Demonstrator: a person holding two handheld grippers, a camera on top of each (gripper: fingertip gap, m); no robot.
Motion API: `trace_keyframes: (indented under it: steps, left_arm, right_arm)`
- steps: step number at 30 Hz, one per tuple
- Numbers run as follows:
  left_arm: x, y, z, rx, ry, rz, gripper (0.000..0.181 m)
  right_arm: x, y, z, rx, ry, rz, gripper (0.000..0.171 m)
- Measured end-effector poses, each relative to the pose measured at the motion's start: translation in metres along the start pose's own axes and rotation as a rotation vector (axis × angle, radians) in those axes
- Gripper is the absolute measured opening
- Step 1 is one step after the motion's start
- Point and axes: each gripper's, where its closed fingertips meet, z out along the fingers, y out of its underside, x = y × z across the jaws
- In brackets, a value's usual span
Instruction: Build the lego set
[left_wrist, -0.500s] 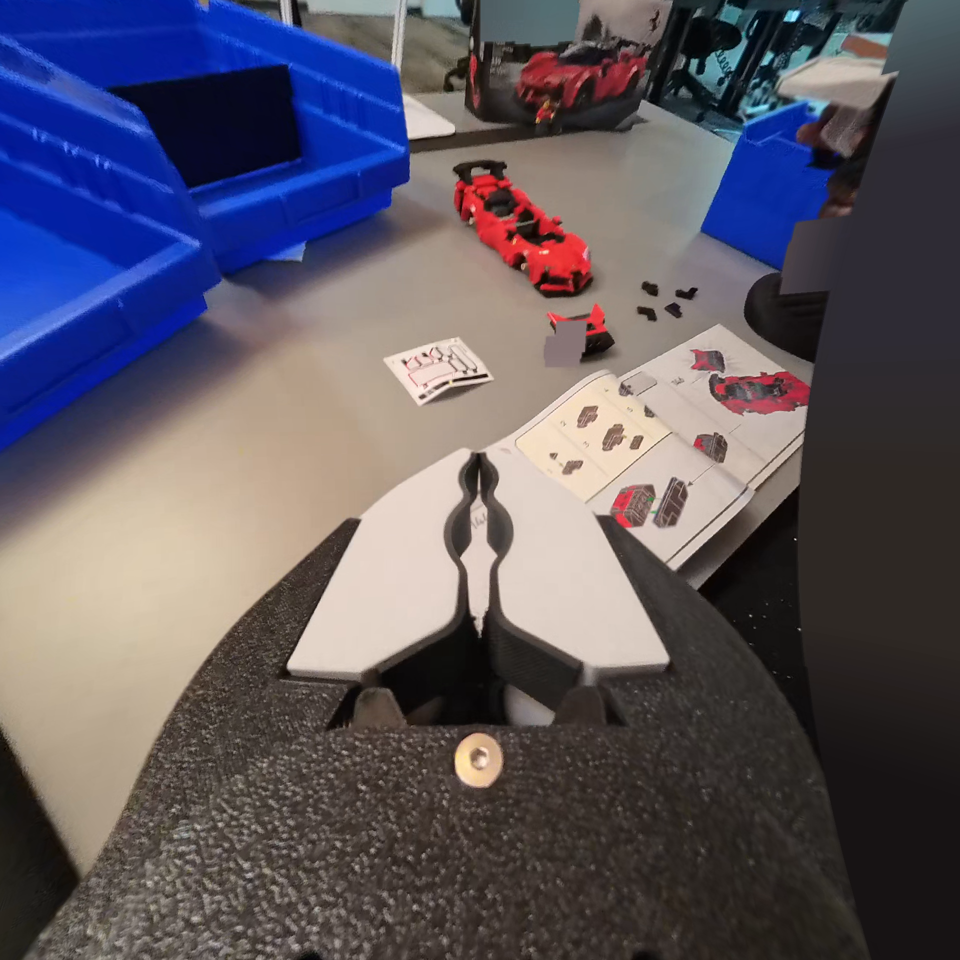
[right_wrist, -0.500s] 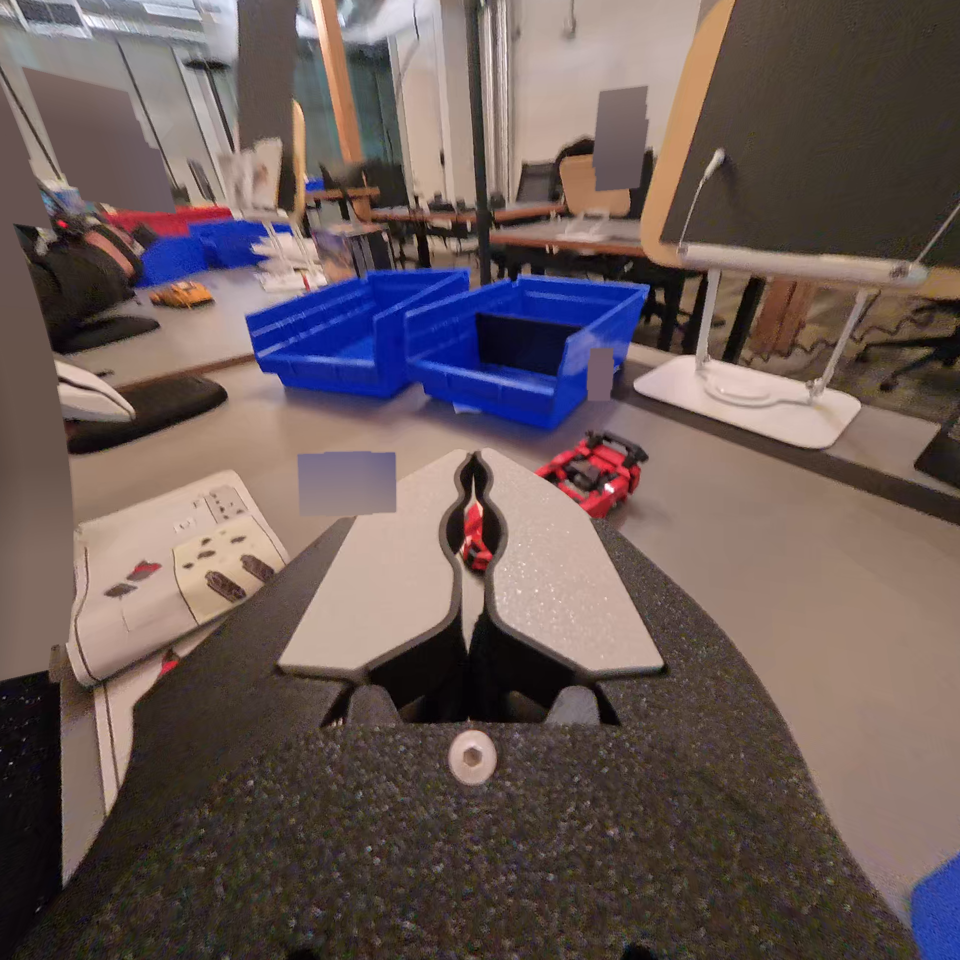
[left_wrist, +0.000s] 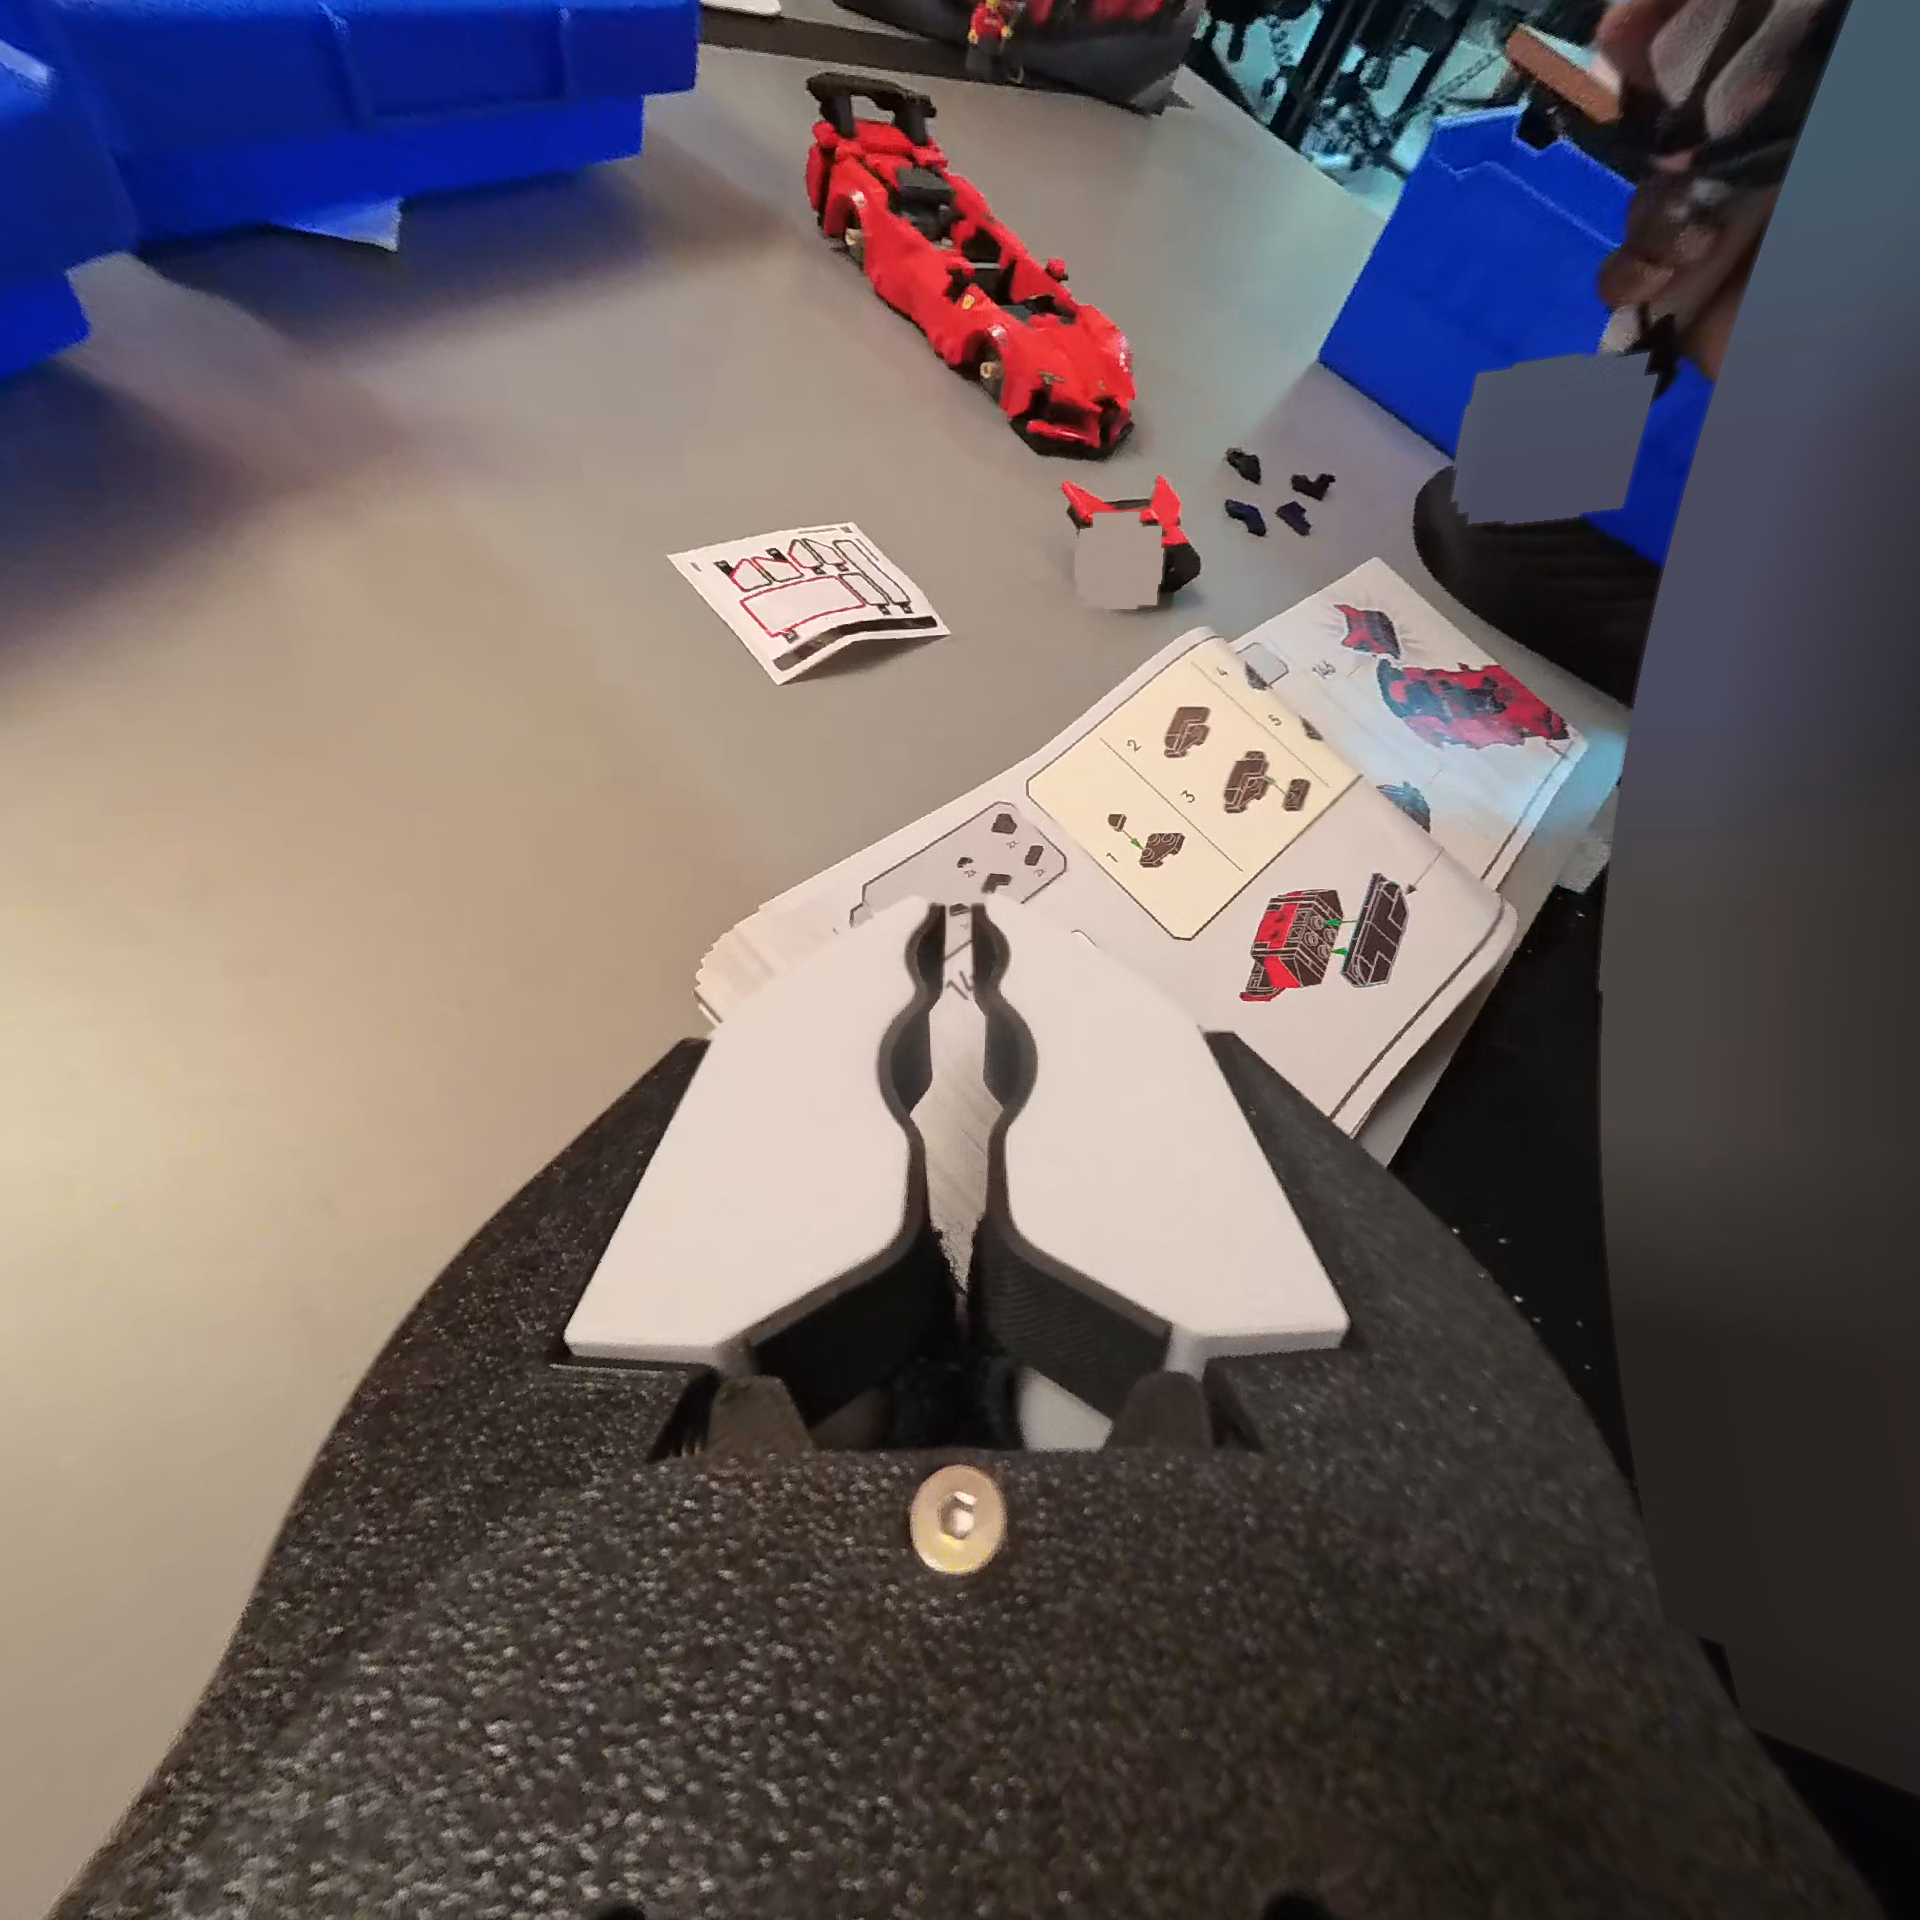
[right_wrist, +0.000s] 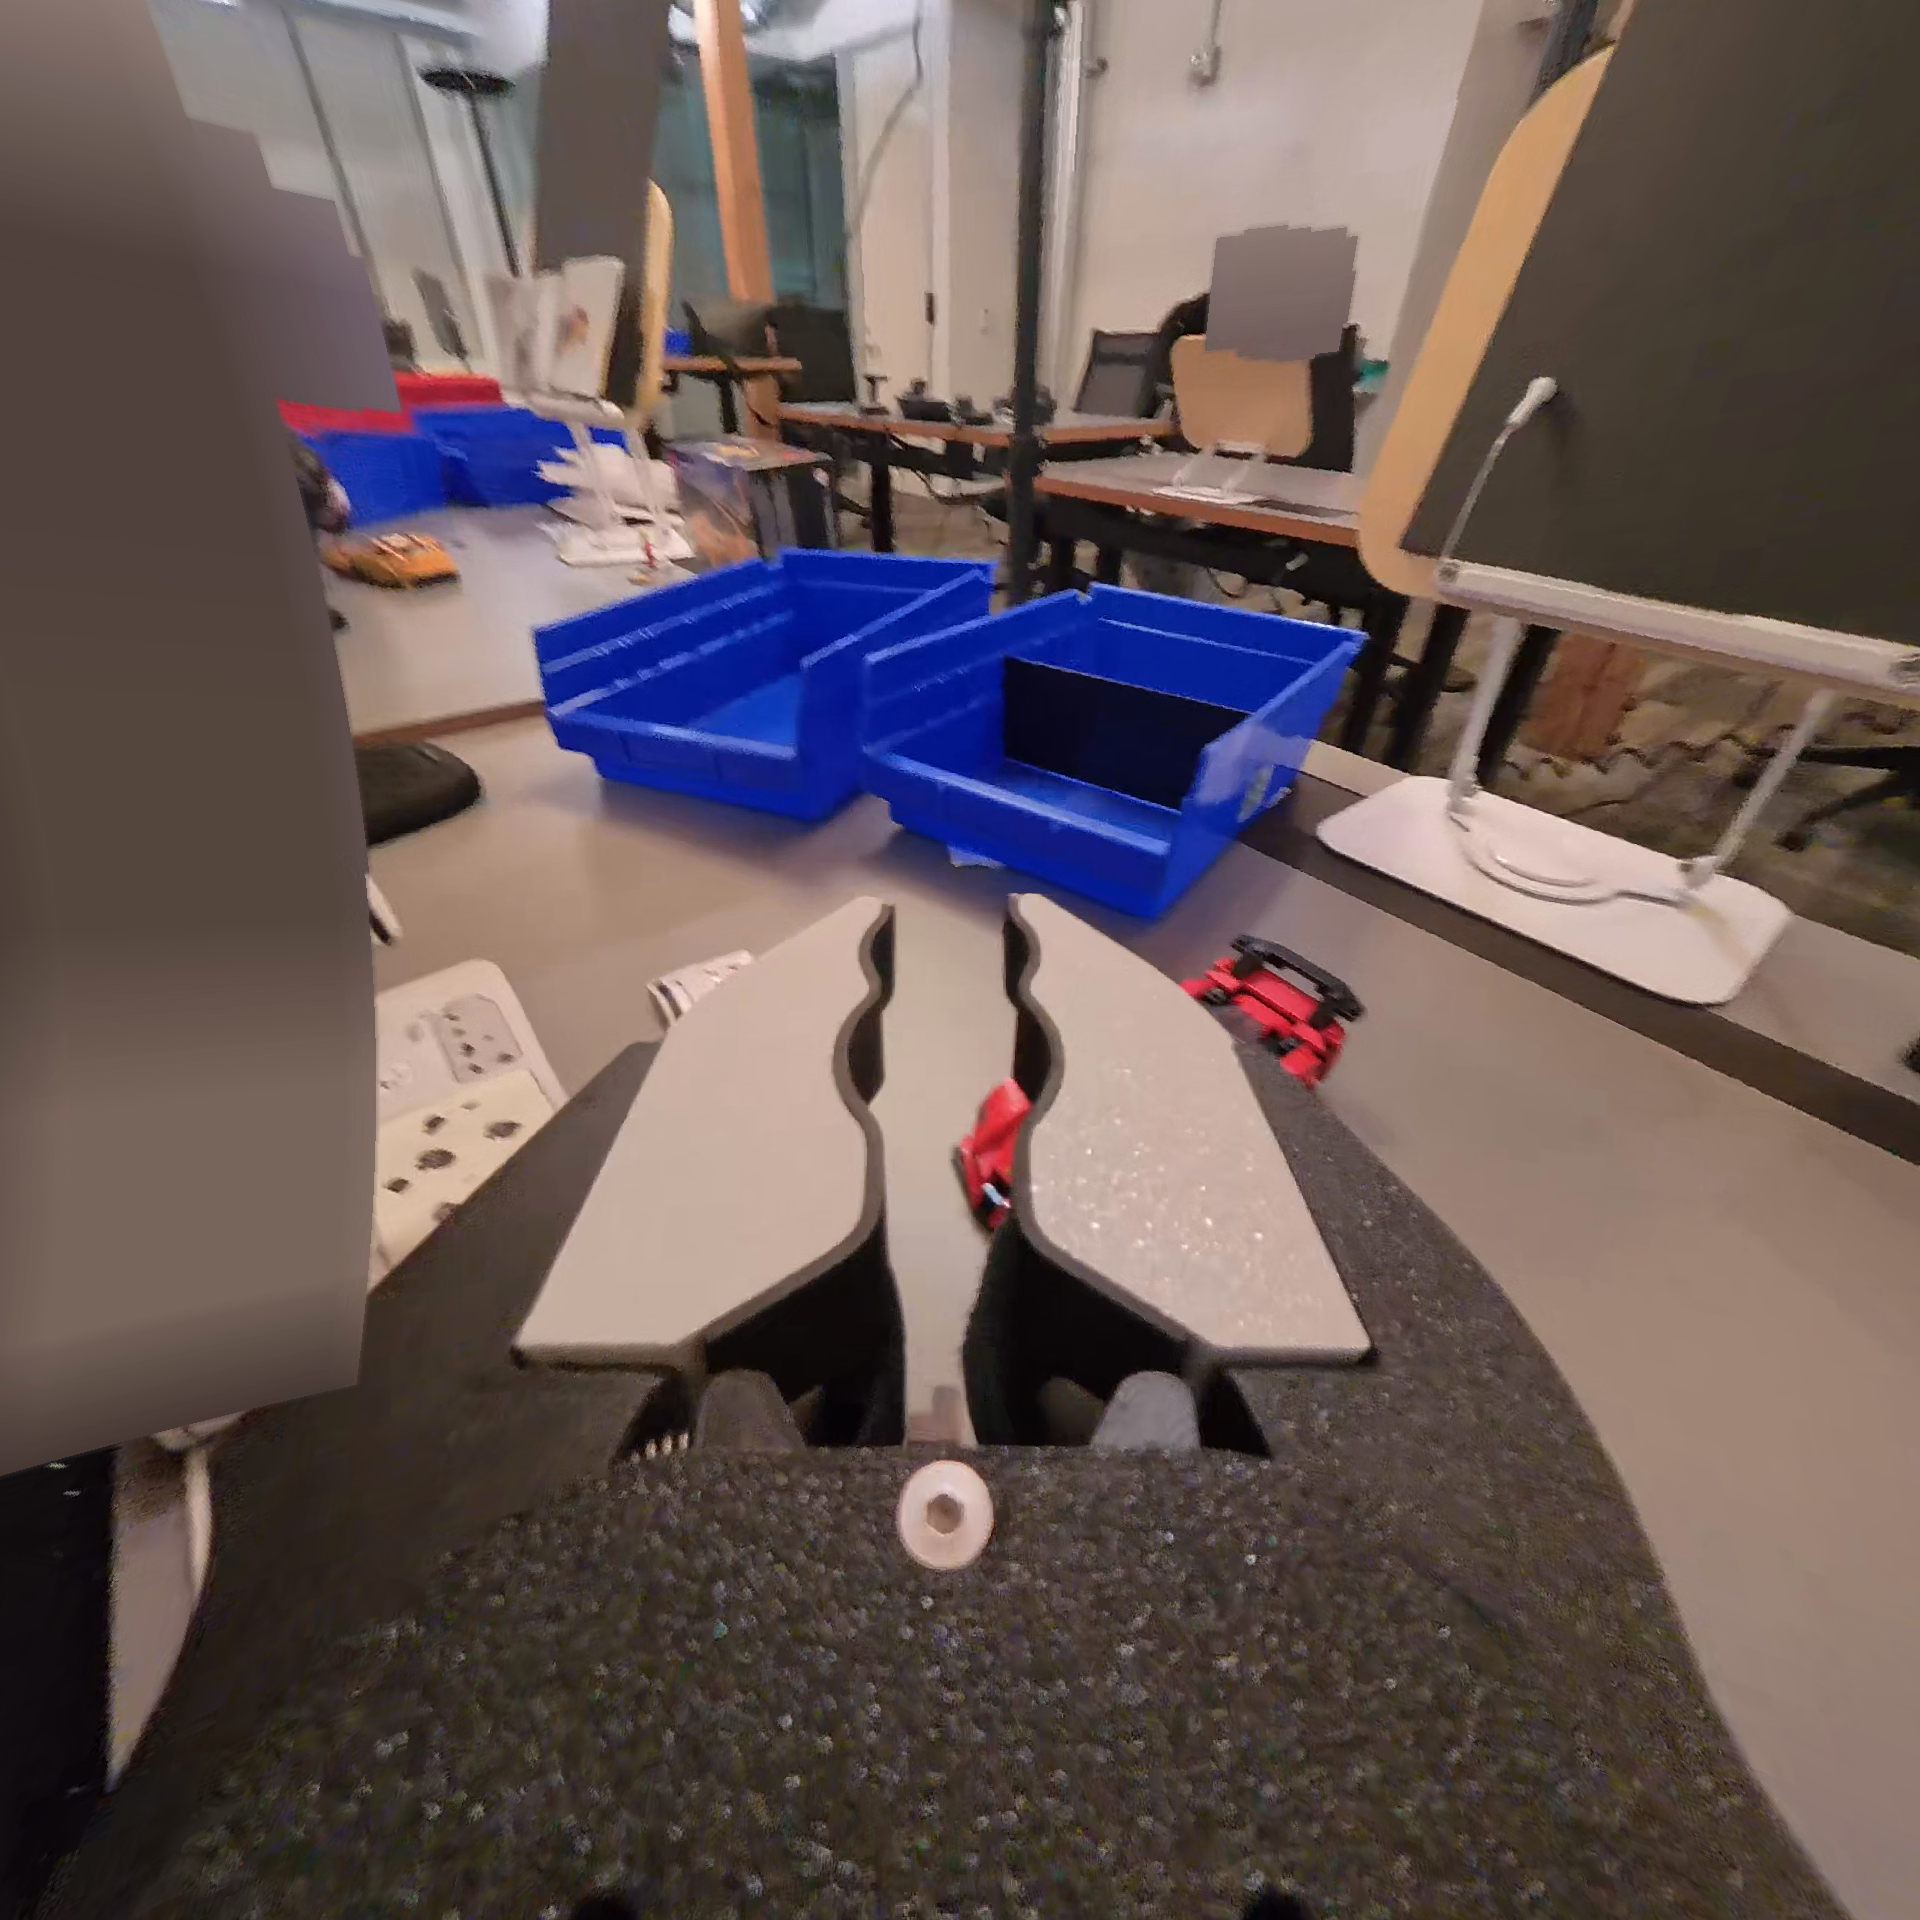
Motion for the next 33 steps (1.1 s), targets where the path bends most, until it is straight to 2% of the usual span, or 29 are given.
trace_keyframes:
  steps: [3,5,6,7,8,9,13,17,21,26,29,33]
  left_arm:
    - [0.0,0.002,0.004,0.0,0.029,0.019,0.005]
    - [0.001,0.0,0.005,0.013,0.044,0.024,0.006]
    - [0.001,-0.002,0.005,0.023,0.053,0.023,0.006]
    - [0.001,-0.004,0.005,0.036,0.061,0.021,0.006]
    - [0.001,-0.007,0.006,0.05,0.065,0.018,0.006]
    - [0.0,-0.009,0.006,0.059,0.069,0.013,0.006]
    - [-0.004,-0.032,0.006,0.107,0.059,0.008,0.006]
    - [-0.004,-0.07,0.015,0.181,0.013,0.039,0.006]
    - [0.022,-0.114,0.035,0.247,0.024,0.088,0.006]
    - [0.066,-0.154,0.061,0.289,0.031,0.213,0.007]
    - [0.083,-0.165,0.078,0.262,0.021,0.263,0.007]
    - [0.092,-0.172,0.101,0.205,-0.001,0.319,0.008]
  right_arm:
    - [0.002,-0.009,0.0,0.011,0.004,0.031,0.05]
    - [0.005,-0.017,-0.012,-0.014,0.039,-0.019,0.053]
    - [0.006,-0.023,-0.023,-0.037,0.061,-0.056,0.048]
    - [0.007,-0.028,-0.037,-0.072,0.086,-0.09,0.035]
    - [0.007,-0.034,-0.055,-0.114,0.106,-0.127,0.005]
    - [0.009,-0.042,-0.076,-0.144,0.14,-0.16,0.0]
    - [0.026,-0.065,-0.177,-0.243,0.348,-0.18,0.0]
    - [0.047,-0.032,-0.28,-0.471,0.521,-0.12,0.004]
    - [0.058,0.029,-0.347,-0.733,0.534,-0.036,0.001]
    - [0.076,0.079,-0.369,-0.83,0.432,-0.007,0.001]
    - [0.089,0.098,-0.377,-0.858,0.382,0.022,0.008]
    - [0.106,0.114,-0.392,-0.879,0.399,0.073,0.008]
